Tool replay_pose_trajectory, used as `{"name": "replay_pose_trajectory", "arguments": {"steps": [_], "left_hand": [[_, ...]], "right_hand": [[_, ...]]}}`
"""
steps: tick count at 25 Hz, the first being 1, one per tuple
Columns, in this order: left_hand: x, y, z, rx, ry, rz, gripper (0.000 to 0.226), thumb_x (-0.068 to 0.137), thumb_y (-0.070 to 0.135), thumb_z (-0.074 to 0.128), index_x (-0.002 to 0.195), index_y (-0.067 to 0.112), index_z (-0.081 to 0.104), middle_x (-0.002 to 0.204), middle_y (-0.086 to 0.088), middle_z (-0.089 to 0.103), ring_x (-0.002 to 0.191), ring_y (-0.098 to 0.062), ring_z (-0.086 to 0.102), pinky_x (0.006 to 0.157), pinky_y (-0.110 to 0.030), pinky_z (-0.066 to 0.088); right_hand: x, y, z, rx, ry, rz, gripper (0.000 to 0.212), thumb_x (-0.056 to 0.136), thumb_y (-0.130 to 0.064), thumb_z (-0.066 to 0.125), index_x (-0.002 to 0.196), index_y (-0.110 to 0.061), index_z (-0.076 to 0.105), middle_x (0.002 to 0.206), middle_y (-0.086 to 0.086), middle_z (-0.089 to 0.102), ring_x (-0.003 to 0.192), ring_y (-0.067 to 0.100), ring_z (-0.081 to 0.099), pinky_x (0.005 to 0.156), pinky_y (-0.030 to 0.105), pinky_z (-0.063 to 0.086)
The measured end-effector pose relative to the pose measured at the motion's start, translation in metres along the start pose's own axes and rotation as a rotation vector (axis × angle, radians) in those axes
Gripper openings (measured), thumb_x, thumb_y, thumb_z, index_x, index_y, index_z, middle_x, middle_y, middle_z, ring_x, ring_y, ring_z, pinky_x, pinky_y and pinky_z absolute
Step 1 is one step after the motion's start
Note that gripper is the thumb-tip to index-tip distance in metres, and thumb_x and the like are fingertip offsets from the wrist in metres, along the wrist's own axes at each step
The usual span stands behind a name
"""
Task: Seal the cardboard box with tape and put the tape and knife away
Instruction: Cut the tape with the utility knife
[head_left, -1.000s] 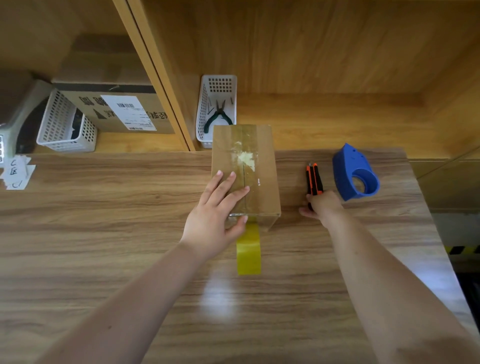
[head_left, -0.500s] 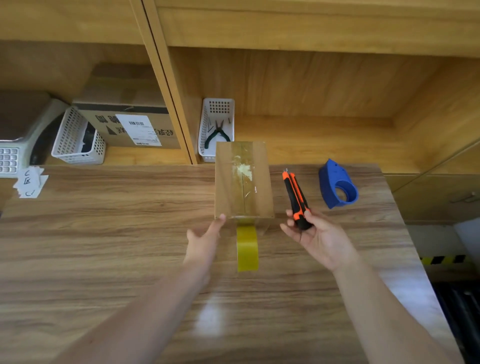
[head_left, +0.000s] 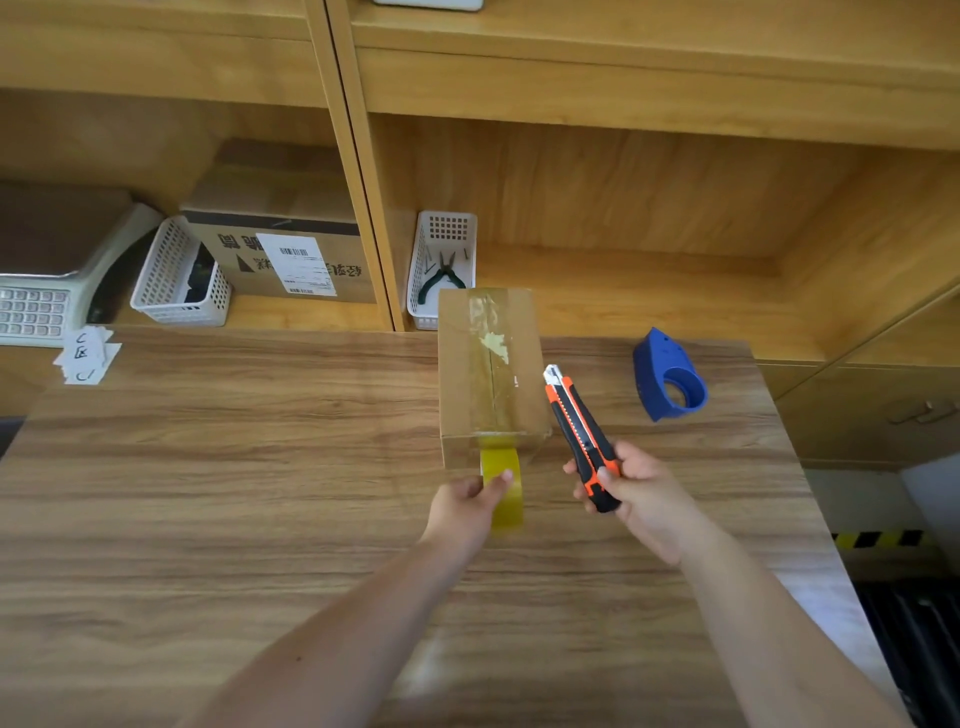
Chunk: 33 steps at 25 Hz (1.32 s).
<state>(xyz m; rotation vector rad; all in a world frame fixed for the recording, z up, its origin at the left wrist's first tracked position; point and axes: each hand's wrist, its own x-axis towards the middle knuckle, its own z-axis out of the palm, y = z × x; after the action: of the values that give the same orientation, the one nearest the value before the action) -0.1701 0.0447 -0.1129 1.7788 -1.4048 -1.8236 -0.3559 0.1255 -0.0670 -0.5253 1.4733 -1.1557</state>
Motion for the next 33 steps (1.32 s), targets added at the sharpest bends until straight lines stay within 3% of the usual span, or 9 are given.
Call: {"name": "replay_pose_trajectory", "arguments": {"steps": [3, 7, 9, 13, 19, 22, 26, 29, 33], "left_hand": [[0.002, 0.003, -0.001, 0.01, 0.013, 0.014, 0.043, 0.086, 0.051, 0.064, 0.074, 0.009, 0.065, 0.065, -0.002, 0.048, 0.059, -0.014, 0.042, 0.053, -0.026, 0.033], [0.0, 0.011, -0.002, -0.007, 0.063, 0.045, 0.054, 0.088, 0.041, 0.066, 0.049, 0.015, 0.04, 0.047, 0.008, 0.032, 0.048, -0.011, 0.03, 0.035, -0.016, 0.022], [0.0, 0.009, -0.002, -0.028, 0.062, 0.048, 0.054, 0.088, 0.04, 0.067, 0.047, 0.017, 0.04, 0.042, 0.012, 0.032, 0.048, -0.01, 0.032, 0.036, -0.015, 0.024], [0.003, 0.0, -0.002, -0.05, 0.01, 0.03, 0.05, 0.085, 0.046, 0.067, 0.056, 0.018, 0.038, 0.055, 0.005, 0.031, 0.055, -0.014, 0.031, 0.049, -0.027, 0.023], [0.004, -0.012, -0.005, -0.094, -0.076, 0.051, 0.047, 0.071, 0.062, 0.07, 0.076, 0.017, 0.058, 0.071, -0.005, 0.047, 0.067, -0.018, 0.044, 0.066, -0.03, 0.035], [0.005, -0.017, -0.005, -0.101, -0.085, 0.045, 0.058, 0.056, 0.074, 0.068, 0.08, 0.022, 0.062, 0.075, -0.002, 0.052, 0.069, -0.016, 0.048, 0.069, -0.031, 0.037], [0.009, -0.023, -0.007, -0.108, -0.069, 0.035, 0.059, 0.054, 0.076, 0.068, 0.082, 0.025, 0.061, 0.077, -0.001, 0.053, 0.069, -0.016, 0.048, 0.069, -0.031, 0.038], [0.011, -0.024, -0.008, -0.113, -0.067, 0.037, 0.062, 0.052, 0.077, 0.069, 0.081, 0.022, 0.063, 0.077, -0.002, 0.054, 0.069, -0.017, 0.05, 0.069, -0.032, 0.04], [0.011, -0.026, -0.01, -0.098, -0.079, 0.004, 0.081, 0.05, 0.078, 0.07, 0.081, 0.004, 0.067, 0.077, -0.003, 0.058, 0.069, -0.018, 0.054, 0.071, -0.032, 0.044]], "right_hand": [[0.001, 0.003, -0.002, -0.178, 0.085, -0.036, 0.028, 0.099, -0.001, 0.043, 0.121, -0.011, 0.057, 0.091, 0.01, 0.071, 0.068, 0.02, 0.06, 0.056, 0.03, 0.048], [0.006, 0.004, -0.006, -0.405, 0.263, -0.077, 0.013, 0.093, -0.015, 0.06, 0.104, -0.014, 0.067, 0.072, 0.003, 0.072, 0.051, 0.012, 0.057, 0.046, 0.026, 0.044], [0.01, 0.001, -0.012, -0.584, 0.301, -0.105, 0.007, 0.085, -0.025, 0.071, 0.089, -0.019, 0.071, 0.061, -0.002, 0.07, 0.046, 0.008, 0.054, 0.049, 0.027, 0.046], [0.015, -0.009, -0.025, -0.938, 0.345, -0.214, 0.036, 0.067, -0.053, 0.079, 0.065, -0.022, 0.062, 0.056, 0.001, 0.062, 0.057, 0.02, 0.056, 0.054, 0.036, 0.043], [0.021, -0.02, -0.031, -1.367, 0.352, -0.444, 0.056, 0.06, -0.078, 0.059, 0.065, -0.022, 0.057, 0.046, -0.003, 0.051, 0.049, 0.021, 0.054, 0.044, 0.026, 0.034], [0.024, -0.017, -0.03, -1.455, 0.331, -0.637, 0.061, 0.064, -0.079, 0.048, 0.063, -0.018, 0.058, 0.042, -0.009, 0.038, 0.037, 0.022, 0.048, 0.041, 0.017, 0.024], [0.026, -0.013, -0.022, -1.425, 0.348, -0.763, 0.058, 0.069, -0.073, 0.052, 0.06, -0.016, 0.056, 0.046, -0.014, 0.028, 0.036, 0.016, 0.033, 0.037, 0.021, 0.031], [0.029, -0.01, -0.015, -1.443, 0.364, -0.817, 0.055, 0.07, -0.071, 0.05, 0.06, -0.017, 0.056, 0.044, -0.012, 0.032, 0.036, 0.016, 0.031, 0.034, 0.023, 0.032], [0.032, -0.003, -0.011, -1.512, 0.343, -0.867, 0.055, 0.074, -0.069, 0.05, 0.06, -0.016, 0.057, 0.041, -0.005, 0.046, 0.033, 0.019, 0.041, 0.035, 0.021, 0.029]]}}
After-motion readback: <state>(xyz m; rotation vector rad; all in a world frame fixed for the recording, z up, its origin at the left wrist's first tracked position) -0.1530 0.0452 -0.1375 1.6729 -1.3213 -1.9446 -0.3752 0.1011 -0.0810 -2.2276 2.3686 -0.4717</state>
